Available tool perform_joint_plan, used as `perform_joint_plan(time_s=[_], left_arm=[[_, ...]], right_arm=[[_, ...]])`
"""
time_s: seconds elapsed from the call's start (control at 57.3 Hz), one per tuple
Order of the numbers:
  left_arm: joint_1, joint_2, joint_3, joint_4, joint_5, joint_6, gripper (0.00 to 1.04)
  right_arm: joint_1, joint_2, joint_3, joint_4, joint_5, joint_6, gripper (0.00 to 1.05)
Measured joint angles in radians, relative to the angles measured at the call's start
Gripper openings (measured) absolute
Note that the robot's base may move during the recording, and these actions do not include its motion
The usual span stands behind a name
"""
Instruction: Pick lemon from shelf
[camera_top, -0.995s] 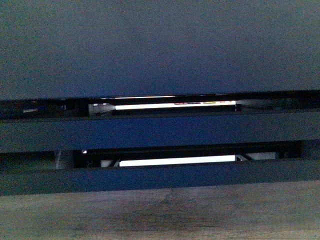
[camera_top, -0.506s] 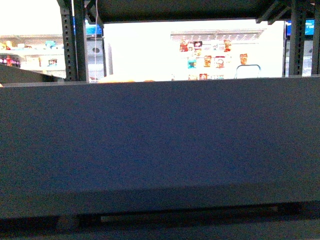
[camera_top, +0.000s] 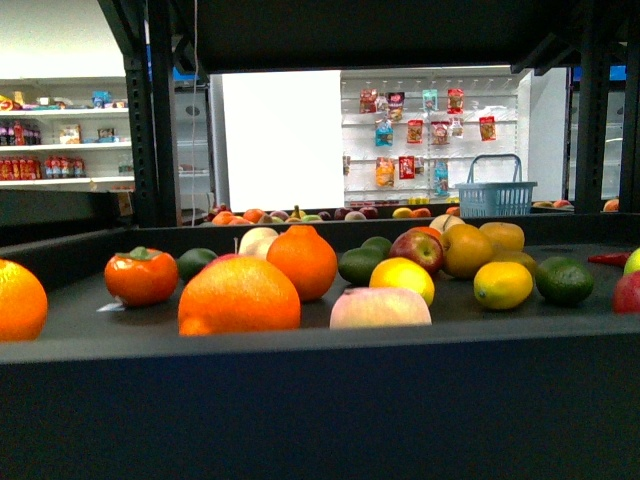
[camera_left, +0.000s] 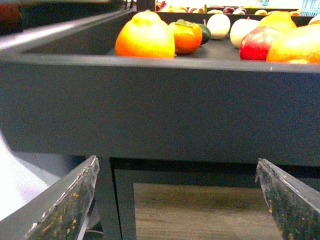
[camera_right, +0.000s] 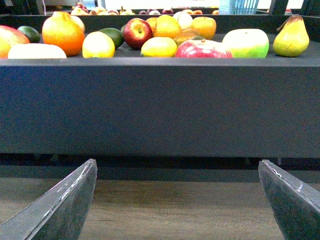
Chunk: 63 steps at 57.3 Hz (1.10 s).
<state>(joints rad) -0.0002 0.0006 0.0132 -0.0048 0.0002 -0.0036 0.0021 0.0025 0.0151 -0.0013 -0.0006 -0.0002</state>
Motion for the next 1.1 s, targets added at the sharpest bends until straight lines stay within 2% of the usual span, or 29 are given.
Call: perform_joint_plan(time_s=[1.1], left_arm=[[0.000, 0.000, 0.000, 0.000, 0.000, 0.000, 0.97]], right_arm=[[0.000, 0.000, 0.000, -0.001, 0.000, 0.000, 0.97]])
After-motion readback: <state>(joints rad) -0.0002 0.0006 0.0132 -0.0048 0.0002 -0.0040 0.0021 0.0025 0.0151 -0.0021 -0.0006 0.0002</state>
